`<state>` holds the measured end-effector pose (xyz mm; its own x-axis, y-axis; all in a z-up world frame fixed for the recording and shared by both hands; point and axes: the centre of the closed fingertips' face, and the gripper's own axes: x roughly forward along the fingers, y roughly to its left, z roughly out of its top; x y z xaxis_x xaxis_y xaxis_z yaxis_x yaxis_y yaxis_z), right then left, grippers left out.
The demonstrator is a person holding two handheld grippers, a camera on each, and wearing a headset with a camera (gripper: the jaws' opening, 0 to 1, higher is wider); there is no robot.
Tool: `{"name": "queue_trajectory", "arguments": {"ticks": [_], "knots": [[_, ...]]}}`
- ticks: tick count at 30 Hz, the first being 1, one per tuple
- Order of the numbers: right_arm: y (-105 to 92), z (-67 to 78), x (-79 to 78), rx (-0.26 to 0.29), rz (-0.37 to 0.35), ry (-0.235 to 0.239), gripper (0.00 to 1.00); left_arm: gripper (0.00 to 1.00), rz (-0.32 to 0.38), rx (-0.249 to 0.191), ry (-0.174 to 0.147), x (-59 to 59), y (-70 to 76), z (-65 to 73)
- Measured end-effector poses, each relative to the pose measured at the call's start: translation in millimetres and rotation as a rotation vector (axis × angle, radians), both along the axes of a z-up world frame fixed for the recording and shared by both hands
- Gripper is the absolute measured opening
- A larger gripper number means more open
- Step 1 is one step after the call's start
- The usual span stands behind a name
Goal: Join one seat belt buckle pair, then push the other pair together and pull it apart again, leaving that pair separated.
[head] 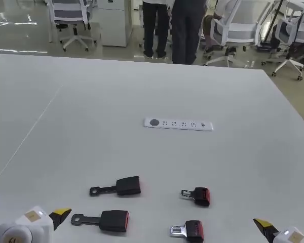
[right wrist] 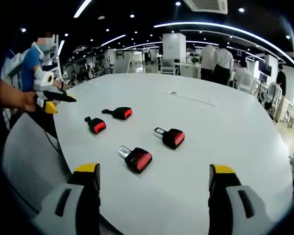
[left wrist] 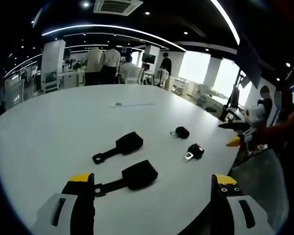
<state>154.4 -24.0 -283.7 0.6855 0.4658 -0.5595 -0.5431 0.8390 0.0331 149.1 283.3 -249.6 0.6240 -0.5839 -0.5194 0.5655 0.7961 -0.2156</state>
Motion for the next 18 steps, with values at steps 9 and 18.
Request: {"name": "queue_trajectory", "arguments": {"ticks": [9, 18], "knots": [[0.2, -1.5, -1.3, -0.001, 0.003, 0.007, 0.95, 1.00, 0.001, -0.002, 0.004, -1.5, -0.9, 0.2], [3.8, -3.3, 0.0, 0.003, 0.018, 0.016, 0.94, 1.00, -0.005, -0.003, 0.011, -1.1, -1.1, -1.3]]}}
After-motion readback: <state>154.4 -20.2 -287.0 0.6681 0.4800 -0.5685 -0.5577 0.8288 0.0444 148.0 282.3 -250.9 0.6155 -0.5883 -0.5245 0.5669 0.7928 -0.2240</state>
